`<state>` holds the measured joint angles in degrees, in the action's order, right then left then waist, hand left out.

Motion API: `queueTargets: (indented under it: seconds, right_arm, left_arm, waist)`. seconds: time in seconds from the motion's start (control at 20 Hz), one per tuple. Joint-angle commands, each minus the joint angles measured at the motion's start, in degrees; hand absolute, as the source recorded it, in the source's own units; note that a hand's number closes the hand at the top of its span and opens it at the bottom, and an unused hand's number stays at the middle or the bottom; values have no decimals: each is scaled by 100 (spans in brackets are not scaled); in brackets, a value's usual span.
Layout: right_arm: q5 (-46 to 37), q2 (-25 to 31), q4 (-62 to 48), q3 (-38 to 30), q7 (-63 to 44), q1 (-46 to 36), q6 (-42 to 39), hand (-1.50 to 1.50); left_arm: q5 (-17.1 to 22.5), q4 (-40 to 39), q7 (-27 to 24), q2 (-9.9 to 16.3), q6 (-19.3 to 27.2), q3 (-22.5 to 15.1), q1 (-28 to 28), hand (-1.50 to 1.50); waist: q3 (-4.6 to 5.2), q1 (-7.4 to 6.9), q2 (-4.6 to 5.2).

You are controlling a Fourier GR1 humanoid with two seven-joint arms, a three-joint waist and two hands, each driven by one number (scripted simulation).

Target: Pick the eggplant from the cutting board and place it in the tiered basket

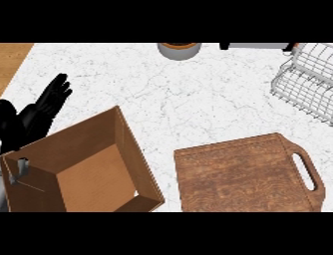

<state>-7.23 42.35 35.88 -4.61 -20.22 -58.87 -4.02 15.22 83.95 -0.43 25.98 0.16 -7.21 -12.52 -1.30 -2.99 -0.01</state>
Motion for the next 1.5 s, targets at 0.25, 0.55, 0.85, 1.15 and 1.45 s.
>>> queueTargets:
  seconds: [0.25, 0.55, 0.85, 1.15, 1.45]
  right_arm:
    - [780, -535, -845, -758, -761, -375, 1, -150]
    - [630, -259, -947, -994, -270, -427, 940, -150]
    - [114, 482, -812, -976, -177, -431, 2231, -150]
    - [565, 1289, -849, -1762, 471, 24, 2481, -150]
    - [1378, 1972, -1001, -2719, 1343, 1043, 1603, -150]
  left_arm:
    - [-165, -52, -138, -919, 164, -689, 455, 0]
    - [-51, -137, -162, -760, 4, -414, 449, 0]
    - [-169, -126, -240, -777, -11, -466, 600, 0]
    - [-159, -106, -107, -899, 136, -391, 598, 0]
    - [-88, 112, -37, -800, 108, -203, 786, 0]
  waist:
    - [128, 167, 62]
    - [128, 162, 84]
    - [141, 293, 64]
    - [122, 446, 47]
    - [103, 559, 2]
